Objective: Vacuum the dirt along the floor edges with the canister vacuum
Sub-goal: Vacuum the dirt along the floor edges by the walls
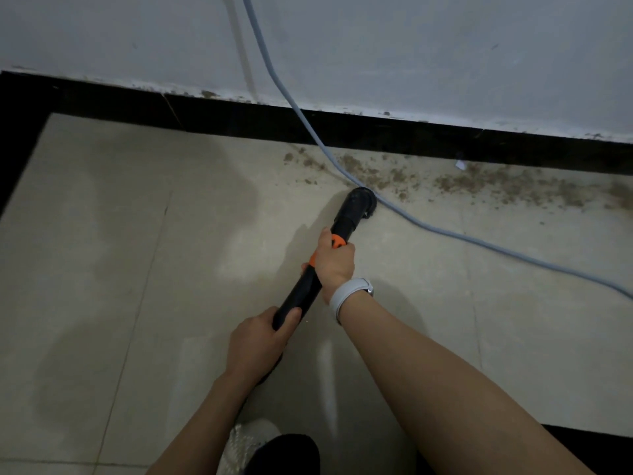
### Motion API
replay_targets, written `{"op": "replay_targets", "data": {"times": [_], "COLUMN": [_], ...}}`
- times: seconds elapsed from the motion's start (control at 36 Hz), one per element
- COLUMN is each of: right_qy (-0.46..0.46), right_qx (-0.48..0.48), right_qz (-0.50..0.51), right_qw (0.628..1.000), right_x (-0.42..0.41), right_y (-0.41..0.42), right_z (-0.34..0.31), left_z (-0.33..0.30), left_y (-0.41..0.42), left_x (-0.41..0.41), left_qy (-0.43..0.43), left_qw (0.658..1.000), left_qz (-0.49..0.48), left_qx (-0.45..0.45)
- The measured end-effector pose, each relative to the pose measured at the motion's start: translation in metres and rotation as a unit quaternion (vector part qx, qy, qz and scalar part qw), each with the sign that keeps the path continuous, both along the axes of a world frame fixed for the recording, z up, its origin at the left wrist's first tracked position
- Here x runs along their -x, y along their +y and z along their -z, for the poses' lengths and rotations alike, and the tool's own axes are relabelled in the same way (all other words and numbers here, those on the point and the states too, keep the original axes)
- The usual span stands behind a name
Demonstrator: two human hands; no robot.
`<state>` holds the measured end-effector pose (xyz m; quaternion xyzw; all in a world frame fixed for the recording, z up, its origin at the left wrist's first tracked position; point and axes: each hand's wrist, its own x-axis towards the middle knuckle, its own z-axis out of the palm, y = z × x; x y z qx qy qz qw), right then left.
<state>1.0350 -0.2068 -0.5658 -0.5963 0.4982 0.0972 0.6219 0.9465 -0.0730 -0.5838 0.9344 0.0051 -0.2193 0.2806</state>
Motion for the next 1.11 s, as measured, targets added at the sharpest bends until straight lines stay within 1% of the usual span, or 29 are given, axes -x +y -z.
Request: {"op": "replay_targets", "data": {"times": [0.19,0.31,0.42,0.5,0.64,0.81,0.94,1.11], "right_qy": [-0.010,-0.014,-0.012,-0.009,-0.011,-0.022,-0.023,-0.018], "right_qx": [0.004,-0.003,-0.001,0.009,-0.036,-0.023,-0.017,0.014], "right_qz": [0.025,0.024,0.006,-0.038,-0.104,-0.178,-0.189,-0.165], "right_qw": [1.000,1.000,1.000,0.999,0.994,0.984,0.982,0.986], "right_x": [0.011,0.010,0.006,0.002,-0.009,-0.018,-0.031,-0.052], "right_y": [-0.009,-0.008,0.008,0.030,0.063,0.109,0.117,0.111], "right_z": [0.005,0.006,0.006,0.005,0.002,-0.001,-0.002,0.003], "left_z": [0.000,-0.003,-0.007,-0.007,-0.009,-0.008,-0.003,-0.002], "left_y": [-0.003,0.000,0.009,0.023,0.046,0.065,0.071,0.062], "left_x": [0.003,0.003,0.005,0.008,0.015,0.022,0.011,-0.010], "left_qy": [0.003,0.004,0.009,0.016,0.009,-0.010,0.004,0.005], "left_qw": [1.000,1.000,1.000,0.998,0.991,0.978,0.971,0.973], "left_qz": [0.024,0.011,-0.021,-0.056,-0.132,-0.205,-0.230,-0.217], "left_qx": [-0.016,-0.013,-0.005,0.001,0.017,0.033,0.067,0.073]}}
